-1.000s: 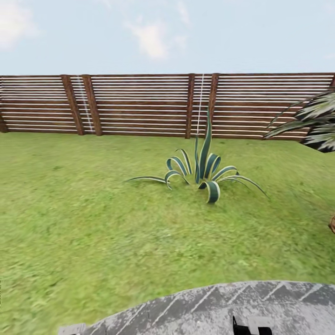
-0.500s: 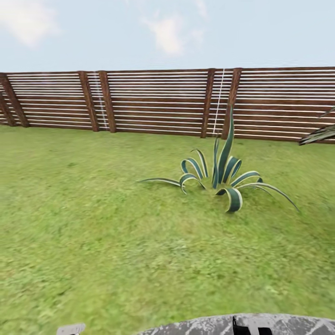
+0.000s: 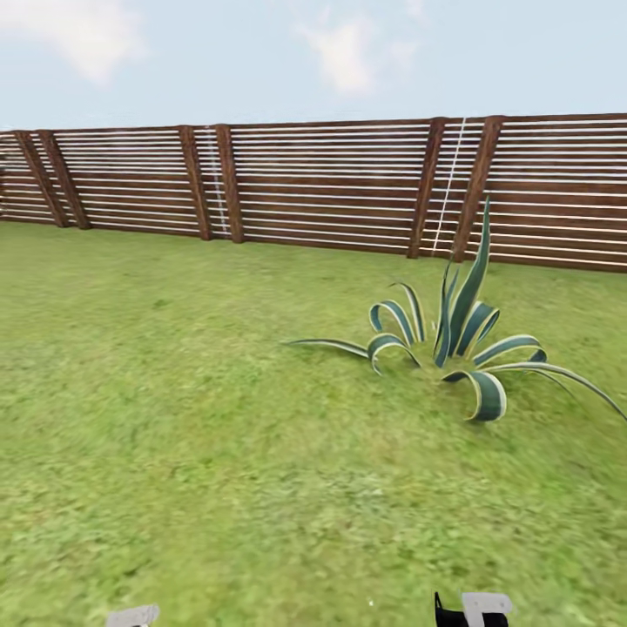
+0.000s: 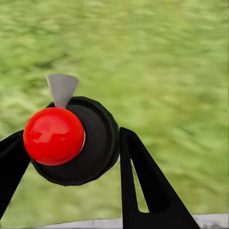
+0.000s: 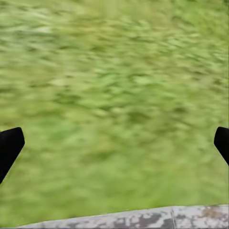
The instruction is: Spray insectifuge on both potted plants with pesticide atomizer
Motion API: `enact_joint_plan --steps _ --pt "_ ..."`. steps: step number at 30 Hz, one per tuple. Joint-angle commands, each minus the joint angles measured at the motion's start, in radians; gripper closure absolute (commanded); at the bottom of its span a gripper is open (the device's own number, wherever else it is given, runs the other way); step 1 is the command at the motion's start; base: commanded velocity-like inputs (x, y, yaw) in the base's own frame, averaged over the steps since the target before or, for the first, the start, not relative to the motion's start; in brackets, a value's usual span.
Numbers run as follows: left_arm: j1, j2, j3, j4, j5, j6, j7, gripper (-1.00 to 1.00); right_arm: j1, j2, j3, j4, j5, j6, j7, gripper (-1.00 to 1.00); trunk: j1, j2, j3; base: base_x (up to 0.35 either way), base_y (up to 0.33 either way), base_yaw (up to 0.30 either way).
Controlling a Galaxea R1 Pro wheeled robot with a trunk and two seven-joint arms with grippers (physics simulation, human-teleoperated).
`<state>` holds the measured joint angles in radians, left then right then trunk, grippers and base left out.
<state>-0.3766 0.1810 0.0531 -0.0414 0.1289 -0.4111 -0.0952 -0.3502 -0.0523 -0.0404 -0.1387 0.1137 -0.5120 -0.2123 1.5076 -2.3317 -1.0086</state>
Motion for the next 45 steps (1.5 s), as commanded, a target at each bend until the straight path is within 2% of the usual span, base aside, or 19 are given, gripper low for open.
enact_joint_plan --steps 1,10,34,45 --pt "-0.001 0.0 0.005 0.001 0.009 -0.002 -0.01 1.0 -0.001 0.0 -0.004 0.001 0.011 -0.002 -0.006 -1.0 0.0 0.0 -0.002 0.34 0.102 0.175" --pt "-0.001 0.0 0.006 0.001 0.009 -0.002 -0.01 1.0 -0.001 0.0 -0.004 0.001 0.011 -0.002 -0.005 -1.0 0.0 0.0 -0.012 0.34 0.102 0.154" --pt "-0.001 0.001 0.007 0.002 0.009 -0.002 -0.009 1.0 0.0 -0.001 -0.003 0.001 0.011 -0.003 -0.002 -1.0 0.0 0.0 -0.012 0.337 0.11 0.002" --pt "-0.001 0.002 0.007 0.001 0.009 -0.002 -0.009 1.0 0.0 -0.001 -0.003 0.001 0.011 -0.003 -0.004 -1.0 0.0 0.0 -0.012 0.313 0.158 0.233"
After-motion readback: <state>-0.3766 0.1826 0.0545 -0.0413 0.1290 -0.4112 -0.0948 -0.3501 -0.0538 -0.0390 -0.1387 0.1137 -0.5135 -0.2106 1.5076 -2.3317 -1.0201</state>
